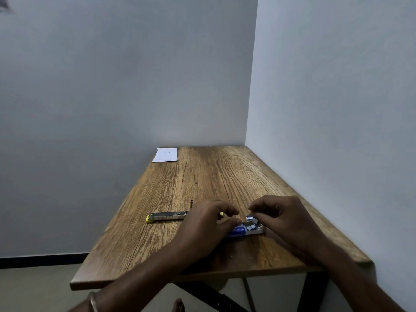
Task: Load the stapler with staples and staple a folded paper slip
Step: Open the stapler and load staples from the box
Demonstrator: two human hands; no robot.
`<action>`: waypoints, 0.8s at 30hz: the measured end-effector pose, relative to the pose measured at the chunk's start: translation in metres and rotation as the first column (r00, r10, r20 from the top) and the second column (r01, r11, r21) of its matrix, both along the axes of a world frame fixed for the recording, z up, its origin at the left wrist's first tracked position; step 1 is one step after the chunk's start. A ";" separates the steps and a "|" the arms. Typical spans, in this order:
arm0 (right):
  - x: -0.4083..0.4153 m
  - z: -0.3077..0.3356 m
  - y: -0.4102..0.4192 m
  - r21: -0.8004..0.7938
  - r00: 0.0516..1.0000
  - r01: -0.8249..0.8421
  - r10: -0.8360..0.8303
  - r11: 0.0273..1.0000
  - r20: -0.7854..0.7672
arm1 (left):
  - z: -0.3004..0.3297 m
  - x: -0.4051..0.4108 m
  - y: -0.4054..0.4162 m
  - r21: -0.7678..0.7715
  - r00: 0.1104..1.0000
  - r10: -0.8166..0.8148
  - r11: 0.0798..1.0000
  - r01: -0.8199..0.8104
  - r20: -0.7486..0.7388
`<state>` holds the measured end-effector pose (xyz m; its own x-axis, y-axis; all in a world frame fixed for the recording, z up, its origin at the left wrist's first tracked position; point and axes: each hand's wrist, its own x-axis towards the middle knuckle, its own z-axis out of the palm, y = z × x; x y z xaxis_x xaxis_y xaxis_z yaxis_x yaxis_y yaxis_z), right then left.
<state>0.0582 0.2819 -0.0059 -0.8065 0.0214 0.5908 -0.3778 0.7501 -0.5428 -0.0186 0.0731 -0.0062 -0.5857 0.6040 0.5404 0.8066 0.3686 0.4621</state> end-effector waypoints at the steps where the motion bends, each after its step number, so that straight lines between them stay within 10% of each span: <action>1: 0.000 0.000 -0.001 0.002 1.000 -0.008 0.008 1.000 0.004 | 0.002 0.000 0.005 -0.013 1.000 0.002 1.000 -0.002 -0.007; 24: -0.003 -0.007 0.005 -0.026 0.999 -0.039 0.039 0.999 -0.020 | 0.001 -0.013 0.034 0.002 0.980 -0.040 0.999 0.041 0.197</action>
<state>0.0547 0.2867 -0.0132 -0.7951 0.0058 0.6065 -0.4173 0.7204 -0.5540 -0.0317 0.1071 -0.0050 -0.6555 0.6303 0.4159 0.7142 0.3385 0.6126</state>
